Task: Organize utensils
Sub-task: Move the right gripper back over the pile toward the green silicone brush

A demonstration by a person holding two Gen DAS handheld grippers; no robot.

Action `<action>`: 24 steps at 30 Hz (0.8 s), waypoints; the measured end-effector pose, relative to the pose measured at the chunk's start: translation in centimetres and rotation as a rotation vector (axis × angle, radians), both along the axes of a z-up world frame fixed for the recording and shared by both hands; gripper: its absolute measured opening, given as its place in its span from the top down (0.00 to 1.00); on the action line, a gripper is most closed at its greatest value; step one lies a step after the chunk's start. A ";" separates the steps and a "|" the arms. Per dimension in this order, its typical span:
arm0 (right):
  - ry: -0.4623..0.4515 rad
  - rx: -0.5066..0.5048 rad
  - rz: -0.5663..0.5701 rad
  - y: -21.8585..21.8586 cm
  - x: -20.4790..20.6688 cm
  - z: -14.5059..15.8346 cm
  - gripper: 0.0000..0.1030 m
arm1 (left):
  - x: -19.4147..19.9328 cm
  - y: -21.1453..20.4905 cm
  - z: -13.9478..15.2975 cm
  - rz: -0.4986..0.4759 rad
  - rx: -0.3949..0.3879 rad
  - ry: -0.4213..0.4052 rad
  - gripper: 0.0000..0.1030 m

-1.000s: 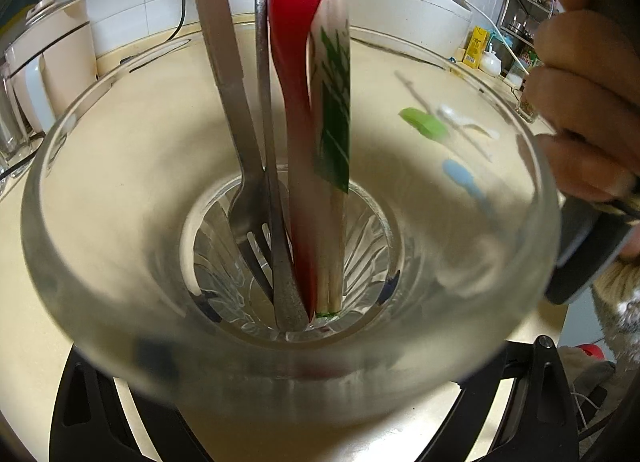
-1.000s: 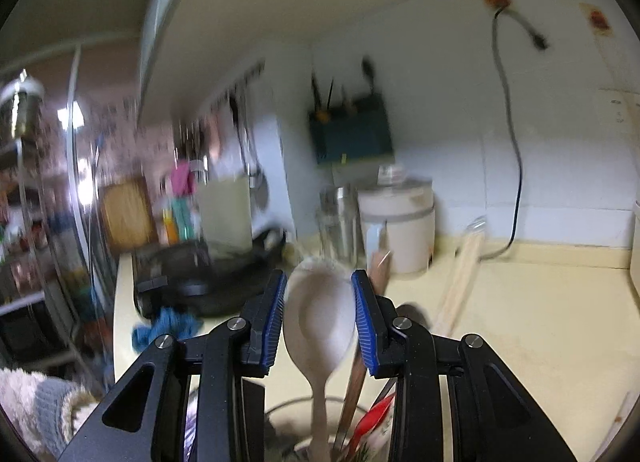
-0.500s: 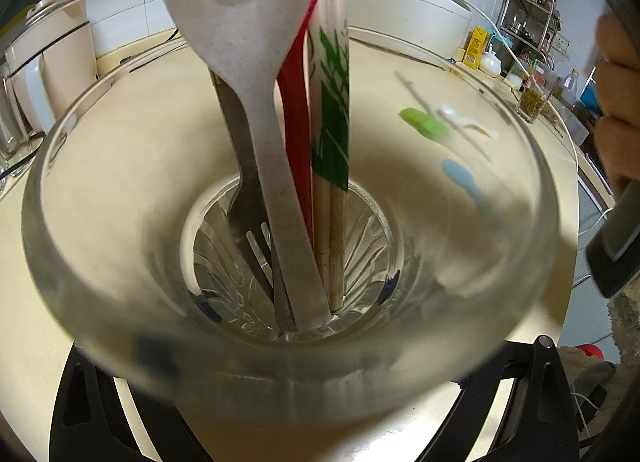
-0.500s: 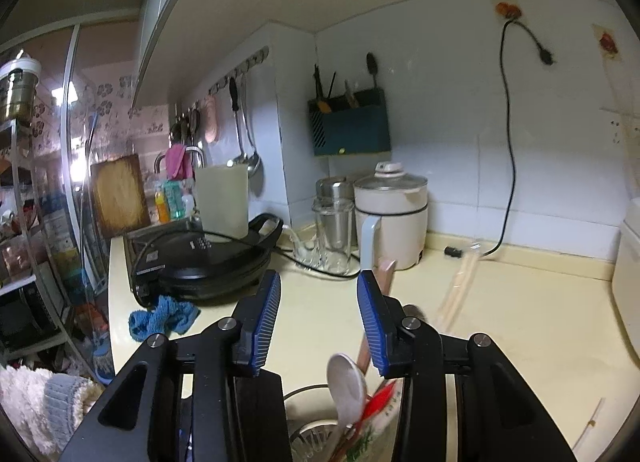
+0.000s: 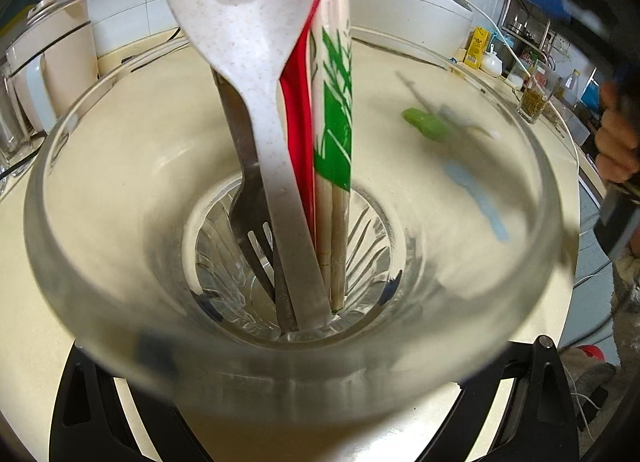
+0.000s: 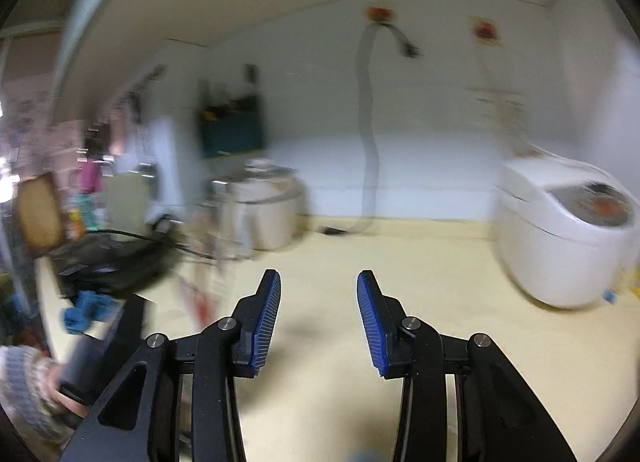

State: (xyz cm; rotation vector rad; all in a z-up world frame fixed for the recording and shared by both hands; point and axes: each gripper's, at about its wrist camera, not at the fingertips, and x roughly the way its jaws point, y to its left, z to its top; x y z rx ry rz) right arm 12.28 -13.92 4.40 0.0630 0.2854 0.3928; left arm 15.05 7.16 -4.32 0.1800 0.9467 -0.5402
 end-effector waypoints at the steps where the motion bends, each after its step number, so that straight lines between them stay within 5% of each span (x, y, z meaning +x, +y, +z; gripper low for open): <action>1: 0.010 -0.014 -0.043 -1.1 0.0 -0.6 0.61 | 0.0 0.0 0.0 0.002 0.003 -0.001 0.05; 10: 0.161 -0.051 -0.344 -9.6 0.6 -5.9 0.61 | 0.0 0.0 0.0 0.005 0.021 -0.006 0.05; 24: 0.510 0.079 -0.457 -16.1 5.3 -10.2 0.61 | 0.0 -0.7 -0.2 0.006 0.041 -0.012 0.05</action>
